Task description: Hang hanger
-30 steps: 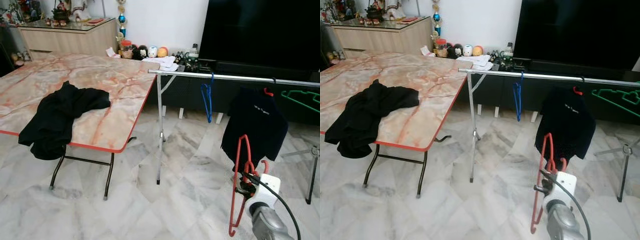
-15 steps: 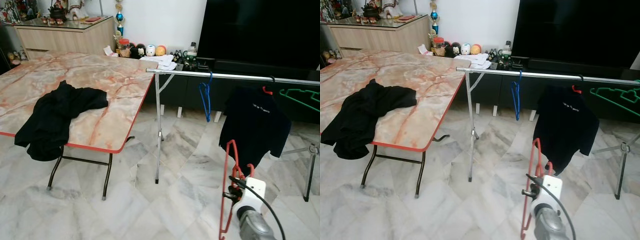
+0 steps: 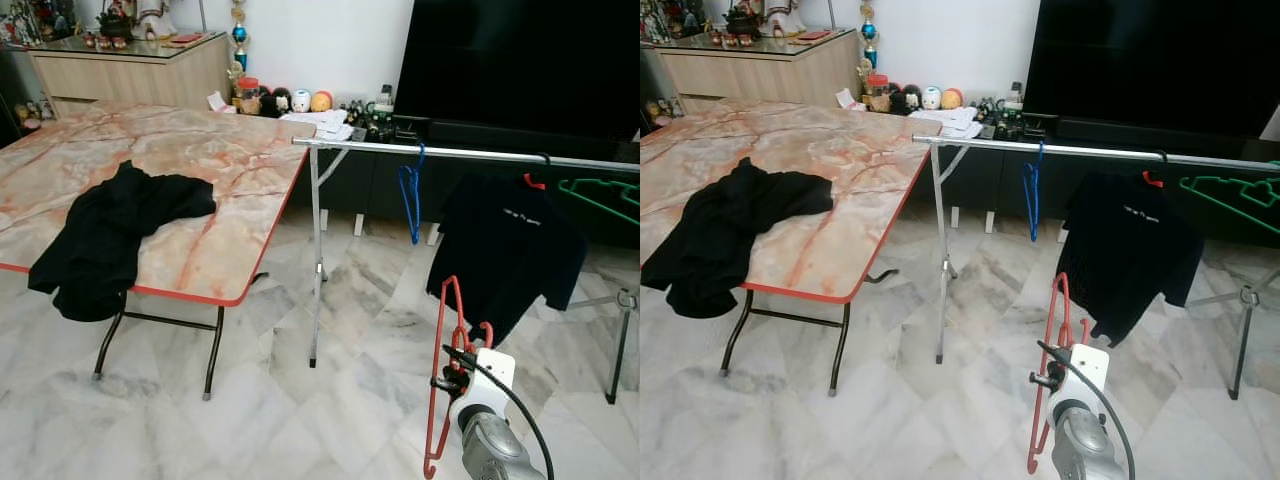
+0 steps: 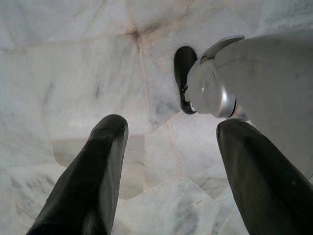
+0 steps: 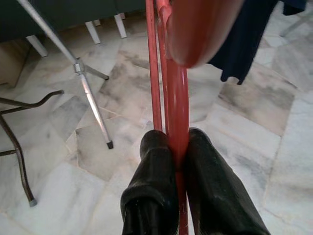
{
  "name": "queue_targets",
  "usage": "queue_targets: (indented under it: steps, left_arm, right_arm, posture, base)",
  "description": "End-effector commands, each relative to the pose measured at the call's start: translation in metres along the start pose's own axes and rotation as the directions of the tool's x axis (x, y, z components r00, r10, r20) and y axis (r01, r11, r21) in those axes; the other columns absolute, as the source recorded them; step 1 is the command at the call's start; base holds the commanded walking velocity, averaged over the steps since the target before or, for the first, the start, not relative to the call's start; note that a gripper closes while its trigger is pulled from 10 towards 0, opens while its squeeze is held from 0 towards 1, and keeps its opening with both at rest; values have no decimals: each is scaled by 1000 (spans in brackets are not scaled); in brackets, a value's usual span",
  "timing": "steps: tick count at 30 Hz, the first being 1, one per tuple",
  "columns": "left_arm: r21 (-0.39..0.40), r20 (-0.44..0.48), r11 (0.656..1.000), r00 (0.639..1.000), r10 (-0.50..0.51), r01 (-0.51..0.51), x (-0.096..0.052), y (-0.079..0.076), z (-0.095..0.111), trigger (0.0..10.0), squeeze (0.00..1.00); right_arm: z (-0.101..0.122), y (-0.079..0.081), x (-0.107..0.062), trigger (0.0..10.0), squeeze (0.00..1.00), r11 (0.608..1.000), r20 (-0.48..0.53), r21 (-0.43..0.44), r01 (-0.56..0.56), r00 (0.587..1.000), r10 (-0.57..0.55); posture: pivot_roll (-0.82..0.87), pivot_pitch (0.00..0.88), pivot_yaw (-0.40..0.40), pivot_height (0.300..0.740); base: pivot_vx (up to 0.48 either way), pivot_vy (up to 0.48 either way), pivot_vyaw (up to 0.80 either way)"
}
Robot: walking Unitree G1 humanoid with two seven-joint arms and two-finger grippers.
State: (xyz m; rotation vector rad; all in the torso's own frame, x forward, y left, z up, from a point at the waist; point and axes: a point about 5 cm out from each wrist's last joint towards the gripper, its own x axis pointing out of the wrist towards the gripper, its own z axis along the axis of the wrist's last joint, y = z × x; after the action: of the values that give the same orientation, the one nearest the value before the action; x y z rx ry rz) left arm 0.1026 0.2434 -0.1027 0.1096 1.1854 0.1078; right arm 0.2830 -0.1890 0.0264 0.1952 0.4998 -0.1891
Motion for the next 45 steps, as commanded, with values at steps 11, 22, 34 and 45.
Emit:
queue_targets:
  steps: [11,22,34,45]
  left_arm:
    - [9,2,1000,1000,5,-5,-1,4,-1,10000,0]
    - [-8,8,1000,1000,11,-10,0,1,1,10000,0]
    - [-58,33,996,997,-73,74,5,-59,18,10000,0]
    - [-58,37,995,996,-83,85,5,-65,23,10000,0]
  right_arm:
    - [6,-4,1,10000,0,997,23,35,73,997,-74]
    - [9,-5,2,10000,0,995,33,51,87,996,-89]
    - [4,-3,4,10000,0,990,-8,75,119,993,-119]
    - [8,3,5,10000,0,993,10,69,99,995,-100]
  posture:
    - [74,0,-25,740]
    - [76,0,-28,740]
    - [75,0,-28,740]
    - [74,0,-36,740]
  base:
    - [0,-322,0]
    - [0,-205,0]
    - [0,0,-356]
    - [320,0,0]
